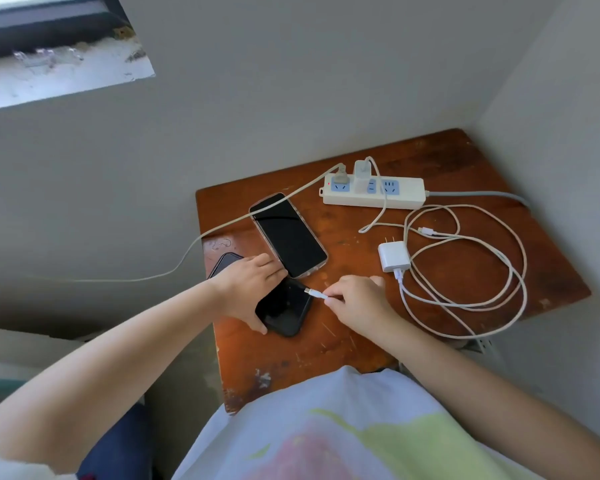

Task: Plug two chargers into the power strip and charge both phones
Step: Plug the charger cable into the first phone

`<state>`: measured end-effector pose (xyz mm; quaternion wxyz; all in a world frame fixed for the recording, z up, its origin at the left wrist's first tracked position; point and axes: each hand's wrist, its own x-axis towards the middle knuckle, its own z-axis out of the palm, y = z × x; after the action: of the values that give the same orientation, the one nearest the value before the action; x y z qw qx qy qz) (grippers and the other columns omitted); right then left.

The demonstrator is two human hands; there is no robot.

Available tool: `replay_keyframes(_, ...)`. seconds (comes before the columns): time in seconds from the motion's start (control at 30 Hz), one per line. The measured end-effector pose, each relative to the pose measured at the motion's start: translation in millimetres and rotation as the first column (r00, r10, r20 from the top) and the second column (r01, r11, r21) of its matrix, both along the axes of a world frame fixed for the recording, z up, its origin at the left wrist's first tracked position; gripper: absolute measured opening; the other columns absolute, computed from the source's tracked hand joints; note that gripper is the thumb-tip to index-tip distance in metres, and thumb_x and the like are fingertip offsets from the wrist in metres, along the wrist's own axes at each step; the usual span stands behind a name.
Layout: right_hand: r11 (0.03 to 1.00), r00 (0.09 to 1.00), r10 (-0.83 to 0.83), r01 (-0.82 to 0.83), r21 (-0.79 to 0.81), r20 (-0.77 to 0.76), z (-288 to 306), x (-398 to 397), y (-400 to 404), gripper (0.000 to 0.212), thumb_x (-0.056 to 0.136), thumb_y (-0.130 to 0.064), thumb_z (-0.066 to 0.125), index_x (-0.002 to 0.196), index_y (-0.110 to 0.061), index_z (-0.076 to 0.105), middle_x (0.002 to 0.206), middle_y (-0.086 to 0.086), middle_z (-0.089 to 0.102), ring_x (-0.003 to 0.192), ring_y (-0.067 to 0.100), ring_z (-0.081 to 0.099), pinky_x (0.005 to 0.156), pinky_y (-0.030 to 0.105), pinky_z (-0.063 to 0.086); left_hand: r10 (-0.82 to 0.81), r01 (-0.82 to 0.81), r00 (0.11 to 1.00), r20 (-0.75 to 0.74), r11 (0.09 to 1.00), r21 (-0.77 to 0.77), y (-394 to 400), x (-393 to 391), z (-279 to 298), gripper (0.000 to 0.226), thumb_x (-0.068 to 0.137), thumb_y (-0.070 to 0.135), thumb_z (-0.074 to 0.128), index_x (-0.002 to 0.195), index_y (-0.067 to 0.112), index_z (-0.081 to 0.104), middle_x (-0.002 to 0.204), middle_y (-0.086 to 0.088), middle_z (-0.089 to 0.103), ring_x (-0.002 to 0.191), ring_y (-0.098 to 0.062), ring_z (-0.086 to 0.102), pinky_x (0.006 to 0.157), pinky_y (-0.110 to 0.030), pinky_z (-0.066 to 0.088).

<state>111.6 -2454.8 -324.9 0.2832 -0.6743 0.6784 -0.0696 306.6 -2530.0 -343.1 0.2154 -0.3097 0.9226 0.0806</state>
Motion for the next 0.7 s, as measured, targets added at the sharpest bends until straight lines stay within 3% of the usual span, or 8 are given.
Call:
replay_keyframes(0.2,0.957,0.994,0.078,-0.096,-0.274,-0.075,5.5,-6.1,17.7,0.019,0.087,-0.017,0.064,0.105,-0.013,0.071,0.095,0.009,0.073,0.087,0.021,0.064,0.088,0.037,0.036,0.184,-0.186,0.960,-0.213,0.982,0.011,11.7,8.5,4.0,0.100,0.060,0.068,0.063,0.136,0.014,0.028,0.140,-0.007,0.040,0.126,-0.025,0.030,0.105,-0.036,0.029)
replay_keyframes(0.27,0.925,0.990,0.107,-0.135,-0.355,-0.097,11.6,-8.2,18.7,0.015,0.072,-0.007,0.078,0.087,-0.007,0.076,0.076,0.013,0.074,0.070,0.026,0.068,0.078,0.046,0.044,0.222,-0.224,0.943,-0.248,0.974,0.019,15.2,9.6,5.8,0.099,0.060,0.068,0.064,0.136,0.014,0.030,0.140,-0.008,0.041,0.127,-0.026,0.030,0.106,-0.037,0.029)
replay_keyframes(0.37,0.869,0.988,0.094,-0.140,-0.474,-0.119,19.5,-8.9,20.6,0.023,0.053,-0.002,0.089,0.071,-0.007,0.077,0.060,0.009,0.071,0.053,0.023,0.066,0.060,0.046,0.051,0.264,-0.270,0.909,-0.324,0.962,0.026,19.7,10.9,8.9,0.097,0.057,0.064,0.069,0.132,0.012,0.036,0.135,-0.011,0.047,0.124,-0.029,0.035,0.102,-0.040,0.034)
replay_keyframes(0.7,0.863,0.990,0.091,-0.131,-0.487,-0.105,26.3,-6.8,18.2,0.024,0.048,-0.001,0.091,0.067,-0.008,0.077,0.057,0.007,0.070,0.051,0.020,0.065,0.056,0.043,0.050,0.328,-0.344,0.843,-0.427,0.938,0.040,23.9,11.0,17.5,0.094,0.052,0.058,0.077,0.125,0.006,0.045,0.126,-0.016,0.055,0.116,-0.036,0.047,0.095,-0.044,0.042)
